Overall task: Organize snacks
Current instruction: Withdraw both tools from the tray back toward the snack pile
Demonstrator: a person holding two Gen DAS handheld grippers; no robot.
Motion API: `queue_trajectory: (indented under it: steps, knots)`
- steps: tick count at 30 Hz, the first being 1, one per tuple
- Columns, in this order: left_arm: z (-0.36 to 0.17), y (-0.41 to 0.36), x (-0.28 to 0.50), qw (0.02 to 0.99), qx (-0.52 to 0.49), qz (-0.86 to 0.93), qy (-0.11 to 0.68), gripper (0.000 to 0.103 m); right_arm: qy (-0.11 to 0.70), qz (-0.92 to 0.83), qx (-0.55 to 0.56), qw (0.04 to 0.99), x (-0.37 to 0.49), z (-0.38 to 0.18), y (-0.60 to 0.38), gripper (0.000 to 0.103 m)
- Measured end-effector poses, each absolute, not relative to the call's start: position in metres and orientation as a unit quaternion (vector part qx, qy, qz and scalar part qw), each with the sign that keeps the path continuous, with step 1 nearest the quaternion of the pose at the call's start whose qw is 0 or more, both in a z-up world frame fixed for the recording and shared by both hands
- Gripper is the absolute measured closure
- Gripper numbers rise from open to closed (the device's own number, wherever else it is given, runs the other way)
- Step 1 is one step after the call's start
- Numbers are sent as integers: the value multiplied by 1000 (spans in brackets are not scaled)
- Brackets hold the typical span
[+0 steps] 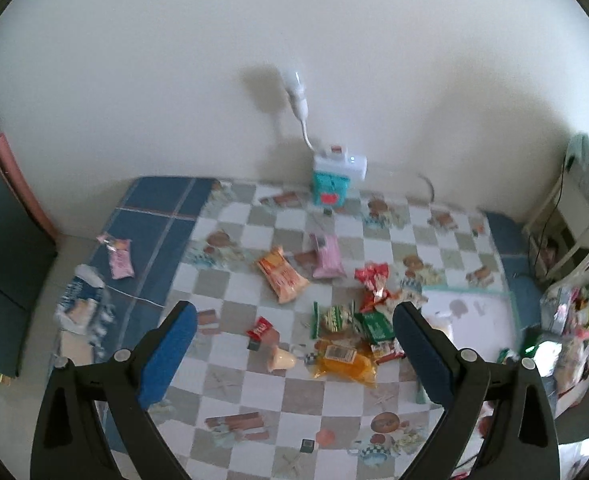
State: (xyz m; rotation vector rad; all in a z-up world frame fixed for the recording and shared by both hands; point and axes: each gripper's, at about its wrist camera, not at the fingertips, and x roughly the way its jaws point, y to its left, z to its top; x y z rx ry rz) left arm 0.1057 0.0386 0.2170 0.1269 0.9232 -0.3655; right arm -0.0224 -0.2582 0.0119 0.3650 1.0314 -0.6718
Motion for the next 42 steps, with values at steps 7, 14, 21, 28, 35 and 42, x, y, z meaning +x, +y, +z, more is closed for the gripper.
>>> queue_trajectory:
  steps: [7,14,21,28,35,42]
  knots:
    - [293,41,91,899,65,-156,404,5,484,-312,170,800,-21,11,-255,0]
    - [343,22,81,915,57,-146,372,5,478,-310,184,801,-22,10,-261,0]
    - [317,-38,107,892,-15,-180,415,5,465,-288,179,818,-18,14,-253,0]
    - [256,-99,123,875,-38,-210,434,5,456,-253,170,836,-3,11,-246,0]
    - [129,-105,132,860,-27,-169,480,5,424,-228,218,849,2,10,-258,0]
    - [56,-61,133,854,-31,-118,506,5,421,-189,230,857,12,5,-251,0]
